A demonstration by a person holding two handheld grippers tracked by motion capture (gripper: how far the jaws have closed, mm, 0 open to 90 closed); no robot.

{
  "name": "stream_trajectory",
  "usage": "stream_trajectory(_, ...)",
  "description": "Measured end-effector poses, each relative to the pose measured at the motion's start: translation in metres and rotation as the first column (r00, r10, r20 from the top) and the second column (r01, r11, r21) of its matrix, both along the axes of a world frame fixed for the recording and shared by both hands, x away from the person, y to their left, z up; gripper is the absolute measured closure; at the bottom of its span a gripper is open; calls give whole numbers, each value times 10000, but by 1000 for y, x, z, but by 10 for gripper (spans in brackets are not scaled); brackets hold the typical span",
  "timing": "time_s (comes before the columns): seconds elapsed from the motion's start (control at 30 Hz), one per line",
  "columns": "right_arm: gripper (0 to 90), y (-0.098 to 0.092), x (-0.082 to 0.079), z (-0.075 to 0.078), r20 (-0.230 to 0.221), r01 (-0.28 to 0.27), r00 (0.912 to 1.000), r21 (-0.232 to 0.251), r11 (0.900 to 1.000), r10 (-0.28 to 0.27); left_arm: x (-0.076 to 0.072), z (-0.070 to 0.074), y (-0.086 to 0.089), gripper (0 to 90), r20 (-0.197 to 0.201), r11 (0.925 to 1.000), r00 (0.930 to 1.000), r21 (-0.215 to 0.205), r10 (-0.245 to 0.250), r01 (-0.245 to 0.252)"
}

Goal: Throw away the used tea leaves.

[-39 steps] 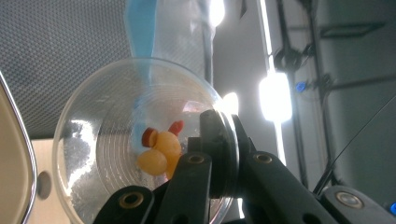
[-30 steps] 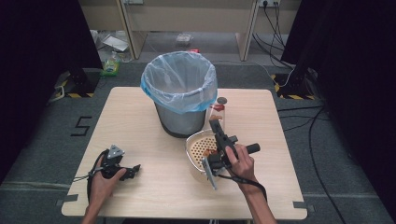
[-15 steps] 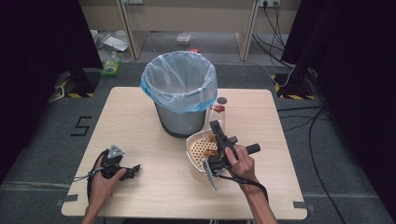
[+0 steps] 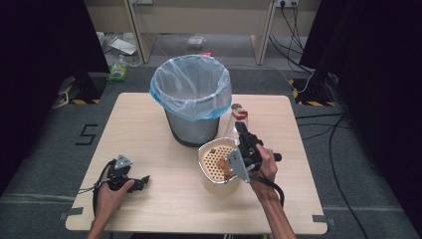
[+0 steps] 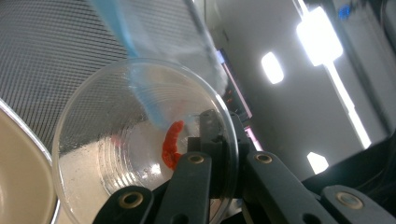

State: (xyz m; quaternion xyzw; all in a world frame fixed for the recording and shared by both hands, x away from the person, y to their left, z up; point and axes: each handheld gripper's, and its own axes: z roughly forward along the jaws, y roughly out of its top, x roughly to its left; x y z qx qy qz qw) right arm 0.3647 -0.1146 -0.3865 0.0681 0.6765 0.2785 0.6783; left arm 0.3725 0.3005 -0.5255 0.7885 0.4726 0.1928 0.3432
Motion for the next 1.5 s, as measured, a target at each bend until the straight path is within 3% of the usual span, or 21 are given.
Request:
stream_trajectory(0.13,900,-15,7,7,-1098,-14,9938,1539,9881,185,0,0,0,0,0,10000,10000,1,0,0)
stream_trajectory(0.2,900,-17,8,7,-1224,-8,9922,1766,9843,227,0,0,0,0,3,10000,10000,-10,8,-8)
stream_trajectory(0.33,900,-30,17,11,-2126,114,9757,2905,9568,530,0,0,0,0,0,10000,10000,-2,3,-3)
stream_trajectory(0.47,900,-36,24,19,-2537,245,9648,3482,9371,690,0,0,0,0,-2,10000,10000,-2,3,-3)
stream_trajectory(0.5,900,-36,24,19,-2537,245,9648,3482,9371,690,0,0,0,0,-2,10000,10000,-2,3,-3)
stream_trajectory(0.53,900,-39,28,26,-2817,373,9566,3738,9267,751,0,0,0,0,-2,10000,10000,1,2,-2)
stream_trajectory(0.7,900,-48,41,44,-3360,521,9353,4409,8961,1110,0,0,0,0,-2,10000,10000,1,3,-3)
stream_trajectory(0.73,900,-48,41,44,-3360,521,9353,4409,8961,1110,0,0,0,0,2,10000,10000,-9,9,-9)
stream_trajectory(0.8,900,-52,48,51,-3624,602,9229,4695,8809,1301,0,0,0,0,-3,10000,10000,1,1,-1)
stream_trajectory(0.83,900,-54,56,59,-3935,705,9080,4813,8737,1435,0,0,0,0,3,10000,10000,-9,11,-11)
stream_trajectory(0.93,900,-57,65,72,-4184,841,8951,4980,8631,1542,0,0,0,0,0,10000,10000,-3,4,-4)
stream_trajectory(1.0,900,-58,69,76,-4211,870,8936,5018,8606,1553,0,0,0,0,-2,10000,10000,1,3,-3)
stream_trajectory(1.03,900,-58,75,84,-4376,960,8841,5130,8530,1637,0,0,0,0,-1,10000,10000,-2,4,-4)
stream_trajectory(1.1,900,-58,80,91,-4434,1006,8815,5129,8525,1627,0,0,0,0,-8,10000,10000,-12,16,-16)
stream_trajectory(1.23,900,-57,92,104,-4612,1062,8677,5365,8372,1855,0,0,0,0,6,10000,10000,-19,18,-18)
stream_trajectory(1.37,900,-54,99,114,-4644,1107,8681,5256,8435,1754,0,0,0,0,7,10000,10000,-21,21,-21)
stream_trajectory(1.5,900,-52,104,121,-4661,1143,8672,5288,8410,1752,0,0,0,0,7,10000,10000,-20,18,-18)
